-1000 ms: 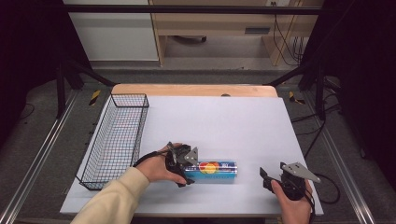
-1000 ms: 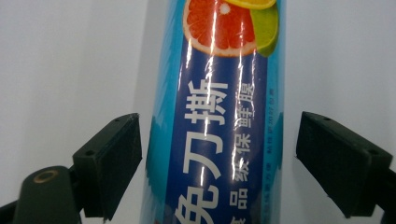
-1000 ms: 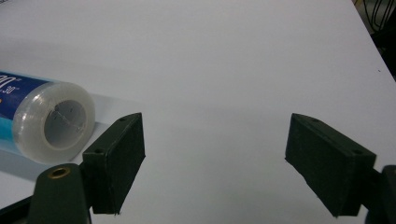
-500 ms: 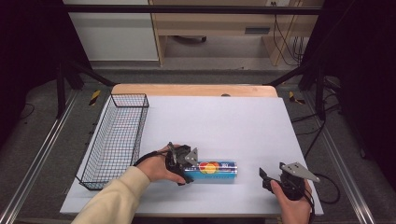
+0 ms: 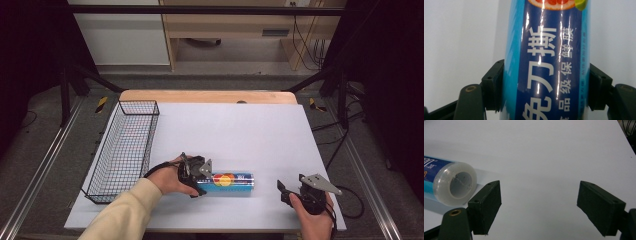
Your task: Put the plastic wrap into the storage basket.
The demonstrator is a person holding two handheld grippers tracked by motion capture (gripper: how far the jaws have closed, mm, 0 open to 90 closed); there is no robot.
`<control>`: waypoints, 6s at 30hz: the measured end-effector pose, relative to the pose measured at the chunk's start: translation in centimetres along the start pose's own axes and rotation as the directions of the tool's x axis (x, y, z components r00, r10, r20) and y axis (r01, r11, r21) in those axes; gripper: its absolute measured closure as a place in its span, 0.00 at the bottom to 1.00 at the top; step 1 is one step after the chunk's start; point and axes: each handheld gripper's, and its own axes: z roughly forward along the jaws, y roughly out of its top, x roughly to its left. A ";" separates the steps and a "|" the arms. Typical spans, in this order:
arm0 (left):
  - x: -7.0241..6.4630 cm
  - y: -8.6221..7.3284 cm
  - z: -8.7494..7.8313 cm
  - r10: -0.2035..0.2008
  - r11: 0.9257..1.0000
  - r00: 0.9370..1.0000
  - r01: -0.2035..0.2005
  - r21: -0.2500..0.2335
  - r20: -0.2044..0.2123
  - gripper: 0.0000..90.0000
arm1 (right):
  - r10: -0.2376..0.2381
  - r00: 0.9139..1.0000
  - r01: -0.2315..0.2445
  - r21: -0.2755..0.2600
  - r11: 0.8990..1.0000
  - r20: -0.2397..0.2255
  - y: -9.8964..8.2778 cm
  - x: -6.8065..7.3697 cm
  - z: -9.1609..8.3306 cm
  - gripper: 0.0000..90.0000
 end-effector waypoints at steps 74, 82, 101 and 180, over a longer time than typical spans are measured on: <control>-3.4 -4.4 -18.7 -0.379 0.921 0.880 0.329 -0.208 -0.285 0.36 | -0.040 0.989 0.042 -0.014 0.999 0.145 0.6 0.5 -0.7 0.21; -3.6 -5.5 -19.8 -0.393 0.917 0.867 0.345 -0.200 -0.307 0.36 | -0.042 0.987 0.045 -0.015 0.999 0.155 0.6 0.5 -0.7 0.21; -3.8 -7.6 -21.2 -0.421 0.907 0.837 0.387 -0.167 -0.349 0.36 | -0.078 0.982 0.081 -0.014 0.997 0.170 0.7 0.9 -0.7 0.21; -0.4 -12.5 -19.5 -0.702 0.582 0.439 0.807 -0.098 -0.560 0.36 | -0.127 0.989 0.131 -0.044 0.990 0.080 1.3 2.6 -1.2 0.23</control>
